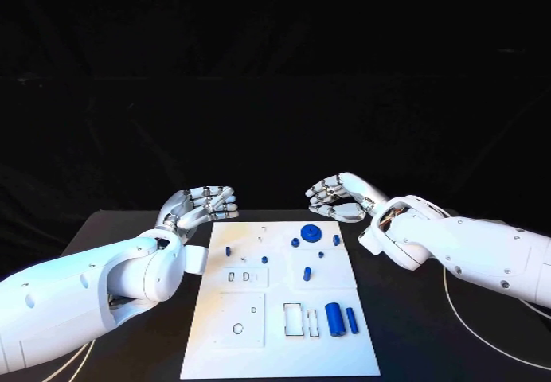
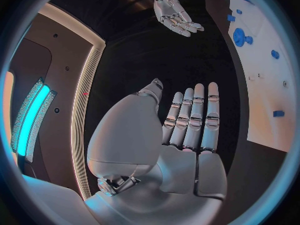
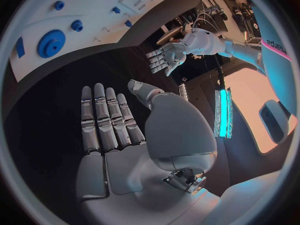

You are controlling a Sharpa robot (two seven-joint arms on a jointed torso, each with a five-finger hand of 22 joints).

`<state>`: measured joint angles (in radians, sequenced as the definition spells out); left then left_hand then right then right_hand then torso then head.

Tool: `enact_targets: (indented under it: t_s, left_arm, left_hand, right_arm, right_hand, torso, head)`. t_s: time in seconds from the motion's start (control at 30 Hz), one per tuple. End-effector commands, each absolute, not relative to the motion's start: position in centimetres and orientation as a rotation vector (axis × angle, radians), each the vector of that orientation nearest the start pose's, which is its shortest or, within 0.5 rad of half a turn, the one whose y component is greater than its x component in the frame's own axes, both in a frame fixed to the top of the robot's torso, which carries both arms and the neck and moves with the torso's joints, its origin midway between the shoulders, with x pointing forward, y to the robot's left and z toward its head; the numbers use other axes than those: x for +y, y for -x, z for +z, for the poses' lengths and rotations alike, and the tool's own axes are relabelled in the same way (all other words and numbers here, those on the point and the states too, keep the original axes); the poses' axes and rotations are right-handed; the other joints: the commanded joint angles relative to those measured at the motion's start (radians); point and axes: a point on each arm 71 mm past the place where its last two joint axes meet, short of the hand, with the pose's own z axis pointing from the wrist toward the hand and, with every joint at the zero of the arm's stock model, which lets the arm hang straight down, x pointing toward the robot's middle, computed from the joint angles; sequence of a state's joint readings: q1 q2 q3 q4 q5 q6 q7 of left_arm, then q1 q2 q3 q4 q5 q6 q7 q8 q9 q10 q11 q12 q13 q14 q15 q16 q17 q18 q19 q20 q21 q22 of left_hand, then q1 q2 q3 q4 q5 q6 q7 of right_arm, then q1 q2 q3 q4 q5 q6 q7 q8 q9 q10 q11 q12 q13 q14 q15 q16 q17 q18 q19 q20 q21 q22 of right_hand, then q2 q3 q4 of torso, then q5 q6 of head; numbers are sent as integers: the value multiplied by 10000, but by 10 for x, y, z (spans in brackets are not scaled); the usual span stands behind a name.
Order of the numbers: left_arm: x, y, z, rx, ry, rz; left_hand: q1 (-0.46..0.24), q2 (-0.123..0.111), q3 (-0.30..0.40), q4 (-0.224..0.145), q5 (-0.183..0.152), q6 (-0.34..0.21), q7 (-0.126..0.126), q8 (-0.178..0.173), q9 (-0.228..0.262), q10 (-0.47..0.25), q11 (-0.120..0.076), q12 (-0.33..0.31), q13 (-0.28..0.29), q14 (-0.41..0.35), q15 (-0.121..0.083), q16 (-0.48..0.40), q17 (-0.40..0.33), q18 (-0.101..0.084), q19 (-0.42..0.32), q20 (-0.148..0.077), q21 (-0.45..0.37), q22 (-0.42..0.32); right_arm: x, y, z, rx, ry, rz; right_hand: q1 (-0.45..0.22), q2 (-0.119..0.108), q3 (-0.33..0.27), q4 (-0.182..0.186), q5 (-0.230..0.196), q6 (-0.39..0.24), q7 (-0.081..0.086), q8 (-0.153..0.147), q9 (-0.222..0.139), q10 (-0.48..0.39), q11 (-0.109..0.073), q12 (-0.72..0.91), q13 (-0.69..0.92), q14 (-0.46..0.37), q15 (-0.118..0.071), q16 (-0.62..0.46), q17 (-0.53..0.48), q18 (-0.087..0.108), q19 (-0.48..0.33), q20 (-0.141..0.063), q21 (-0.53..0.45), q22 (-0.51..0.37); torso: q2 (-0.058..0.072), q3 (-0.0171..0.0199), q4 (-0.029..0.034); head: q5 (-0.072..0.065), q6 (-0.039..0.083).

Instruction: Assemble the parts on the task board

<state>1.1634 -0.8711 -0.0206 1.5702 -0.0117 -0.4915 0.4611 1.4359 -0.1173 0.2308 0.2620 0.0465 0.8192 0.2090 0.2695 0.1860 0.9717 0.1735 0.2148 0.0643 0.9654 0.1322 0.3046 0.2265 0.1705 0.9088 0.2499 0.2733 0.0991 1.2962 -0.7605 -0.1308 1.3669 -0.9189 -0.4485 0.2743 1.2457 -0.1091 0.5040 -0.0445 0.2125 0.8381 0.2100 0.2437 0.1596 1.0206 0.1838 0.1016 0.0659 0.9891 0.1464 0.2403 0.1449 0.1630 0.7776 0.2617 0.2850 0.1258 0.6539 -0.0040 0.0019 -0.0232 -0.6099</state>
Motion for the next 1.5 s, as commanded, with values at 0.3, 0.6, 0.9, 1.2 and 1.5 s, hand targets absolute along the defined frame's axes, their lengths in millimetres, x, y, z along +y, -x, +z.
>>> enact_targets:
  t_s: [0.3, 0.6, 0.9, 1.2, 1.5]
  left_arm:
    - [202, -462, -163, 13298, 10596, -15504]
    - [197, -455, -154, 13353, 10464, -15831]
    - [198, -455, -146, 13275, 10311, -15947]
    - [198, -456, -144, 13268, 10286, -15950]
    - [200, -457, -144, 13265, 10311, -15884]
  left_hand:
    - [308, -99, 136, -41, 53, 300, 104, 109, 25, 547, -85, -335, 12, 469, -116, 80, 219, 157, 592, -163, 132, -59]
    - [302, -101, 136, -34, 54, 297, 105, 103, 23, 552, -82, -357, 11, 455, -112, 65, 223, 154, 608, -169, 132, -63]
    - [290, -106, 135, -24, 53, 278, 119, 87, 15, 543, -71, -401, 7, 435, -104, 40, 231, 149, 623, -174, 127, -73]
    - [290, -106, 135, -24, 53, 278, 119, 87, 15, 543, -71, -401, 7, 435, -104, 40, 231, 149, 623, -174, 127, -73]
    - [280, -101, 136, -13, 53, 272, 129, 80, 12, 540, -64, -425, 6, 426, -99, 28, 236, 147, 629, -175, 121, -79]
  right_arm:
    - [-186, -523, -154, 15967, 3384, 5963]
    - [-173, -523, -152, 15919, 4686, 4847]
    - [-161, -523, -156, 15871, 5252, 4602]
    - [-154, -523, -159, 16053, 5543, 4513]
    - [-150, -523, -163, 16121, 5670, 4527]
  right_hand:
    - [-212, -1082, 237, 77, 309, 1362, -465, 385, 396, 2530, -923, -293, 118, 3474, -1215, 1293, 1449, 204, 3281, -1263, 2028, 925]
    - [-250, -1284, 175, 391, 184, 1338, -562, 208, 566, 1961, -996, -347, 269, 5027, -1501, 4116, 3696, -104, 4914, -1679, 5319, 4056]
    - [-62, -1319, 117, 651, 162, 1241, -492, 44, 833, 1363, -877, -343, 466, 5034, -1380, 9539, 8717, -880, 6168, -1533, 10224, 10322]
    - [7, -1320, 151, 686, 164, 1241, -476, 25, 916, 1344, -866, -336, 520, 5089, -1345, 10305, 9448, -1005, 6391, -1482, 10876, 11248]
    - [49, -1288, 215, 700, 168, 1306, -483, 49, 969, 1386, -870, -322, 546, 5106, -1336, 10574, 9695, -1053, 6479, -1463, 11107, 11585]
  torso:
    - [657, -49, 228]
    - [975, -65, 277]
    - [1159, -97, 333]
    - [1214, -111, 372]
    - [1281, -94, 378]
  head:
    - [-188, 49]
    - [-261, 117]
    - [-296, 121]
    - [-342, 105]
    - [-352, 135]
